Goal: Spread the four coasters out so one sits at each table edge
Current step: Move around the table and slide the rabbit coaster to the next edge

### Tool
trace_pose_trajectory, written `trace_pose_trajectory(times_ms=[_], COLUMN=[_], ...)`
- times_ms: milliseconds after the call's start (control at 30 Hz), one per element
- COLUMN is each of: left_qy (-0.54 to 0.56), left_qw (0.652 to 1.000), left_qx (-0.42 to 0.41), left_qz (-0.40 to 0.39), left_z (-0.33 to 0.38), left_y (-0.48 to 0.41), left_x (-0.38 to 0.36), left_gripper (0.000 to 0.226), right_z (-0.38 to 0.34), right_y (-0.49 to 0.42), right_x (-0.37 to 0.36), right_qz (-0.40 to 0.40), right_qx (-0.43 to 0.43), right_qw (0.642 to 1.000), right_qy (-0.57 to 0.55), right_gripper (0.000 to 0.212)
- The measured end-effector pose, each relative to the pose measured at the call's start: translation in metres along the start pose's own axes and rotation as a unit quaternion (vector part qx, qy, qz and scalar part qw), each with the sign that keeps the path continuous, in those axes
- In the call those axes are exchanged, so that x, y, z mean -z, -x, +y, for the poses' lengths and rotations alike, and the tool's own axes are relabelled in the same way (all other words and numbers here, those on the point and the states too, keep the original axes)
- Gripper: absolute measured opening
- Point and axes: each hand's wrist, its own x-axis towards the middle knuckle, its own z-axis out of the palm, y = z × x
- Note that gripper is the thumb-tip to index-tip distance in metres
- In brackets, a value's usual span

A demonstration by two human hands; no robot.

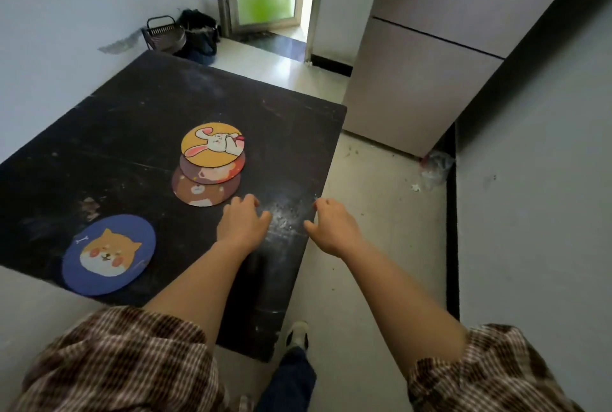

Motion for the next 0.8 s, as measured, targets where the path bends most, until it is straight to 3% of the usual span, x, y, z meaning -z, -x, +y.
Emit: trace_pose_trajectory(times_ms=[567,800], left_qy=[0.076,0.144], left_qw=[0.980,0.933], left_qx=[0.157,0.265], left_qz=[0.095,0.194], left_z=[0.024,0.015], left_y=[-0.108,-0.143], left_x=[-0.020,-0.014], left_gripper=[0.032,0.016], right_z=[0.005,-0.031], right_y=[-0.181,-0.242], right_x=[0.022,0.021], right_qz=[-0.095,-0.141], right_qx=[0.126,0.237], right_qw=[0.983,0.954], right_qy=[0.095,0.119], right_gripper=[0.039,0.038])
